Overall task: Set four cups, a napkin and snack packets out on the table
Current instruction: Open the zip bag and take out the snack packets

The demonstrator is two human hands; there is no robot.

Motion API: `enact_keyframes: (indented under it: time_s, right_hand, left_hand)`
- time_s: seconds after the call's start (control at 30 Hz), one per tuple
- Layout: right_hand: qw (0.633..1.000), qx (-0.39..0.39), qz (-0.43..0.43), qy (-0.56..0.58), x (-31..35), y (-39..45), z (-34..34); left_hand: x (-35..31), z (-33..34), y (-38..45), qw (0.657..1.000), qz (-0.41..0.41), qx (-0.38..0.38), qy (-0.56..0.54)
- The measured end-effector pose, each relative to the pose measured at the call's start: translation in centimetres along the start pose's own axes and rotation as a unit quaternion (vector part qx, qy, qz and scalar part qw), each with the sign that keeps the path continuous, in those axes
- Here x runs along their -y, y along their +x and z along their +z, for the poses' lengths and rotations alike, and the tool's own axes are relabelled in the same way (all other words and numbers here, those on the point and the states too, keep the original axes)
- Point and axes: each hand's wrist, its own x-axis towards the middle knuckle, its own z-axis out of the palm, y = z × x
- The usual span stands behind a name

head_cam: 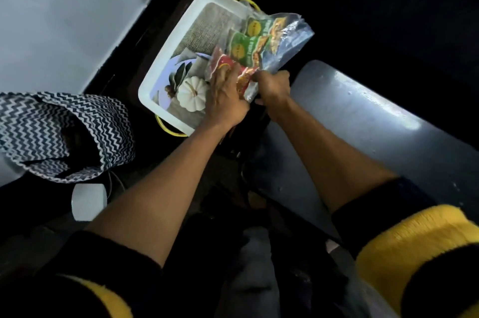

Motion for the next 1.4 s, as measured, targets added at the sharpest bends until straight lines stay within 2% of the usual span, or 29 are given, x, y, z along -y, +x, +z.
enact_keyframes:
  time_s: [0.07, 0.13, 0.23, 0.47, 0.6, 0.73, 0.8, 0.87, 0.97, 1.1, 1.3, 1.4]
  right_hand:
    - [0.997, 0.006, 0.036, 0.066, -1.3, 2.4, 0.8]
    - [0.997, -0.005, 0.036, 0.065, -1.8, 3.2, 1.1]
    - [0.999, -0.010, -0.014, 0.049, -1.1, 1.3, 0.5]
    - [0.975, 0.119, -0.111, 0.153, 0.0, -4.1, -1.9]
    - [0.961, 0.151, -0.126, 0.194, -1.0, -7.0, -5.0]
    - [0.952, 0.154, -0.095, 0.249, -3.0, -8.6, -8.4]
    - [0.949, 0.136, -0.053, 0.279, -4.6, -9.0, -10.3]
    - [0.960, 0.104, -0.019, 0.260, -6.7, -9.4, -12.3]
    - [0.959, 0.084, 0.024, 0.270, -9.3, -9.9, -15.3]
    - [0.958, 0.070, 0.051, 0.275, -10.9, -9.6, -19.6]
    - [0.987, 0.052, 0.034, 0.149, -12.7, -8.8, -22.8]
    - [0.994, 0.017, 0.003, 0.110, -13.6, -8.8, -23.4]
  left_hand:
    - [0.4, 0.1, 0.2, 1.000, 0.012, 0.020, -0.002]
    - [0.7, 0.2, 0.0, 1.000, 0.016, 0.012, -0.001]
    - [1.0, 0.6, -0.5, 1.000, 0.006, 0.011, -0.021]
    - [-0.7, 0.2, -4.0, 0.985, 0.030, -0.154, -0.066]
    - [-2.7, 0.8, -6.9, 0.970, 0.038, -0.198, -0.133]
    - [-6.0, 2.1, -10.5, 0.960, 0.029, -0.230, -0.157]
    - [-7.8, 2.9, -12.2, 0.952, 0.015, -0.250, -0.174]
    - [-9.5, 3.9, -13.4, 0.947, 0.005, -0.258, -0.191]
    - [-11.7, 5.6, -15.2, 0.955, 0.017, -0.225, -0.193]
    - [-13.0, 8.9, -17.0, 0.972, 0.023, -0.144, -0.184]
    - [-12.9, 11.8, -18.1, 0.987, -0.016, 0.001, -0.157]
    - [-14.1, 11.1, -18.8, 0.989, -0.023, -0.018, -0.143]
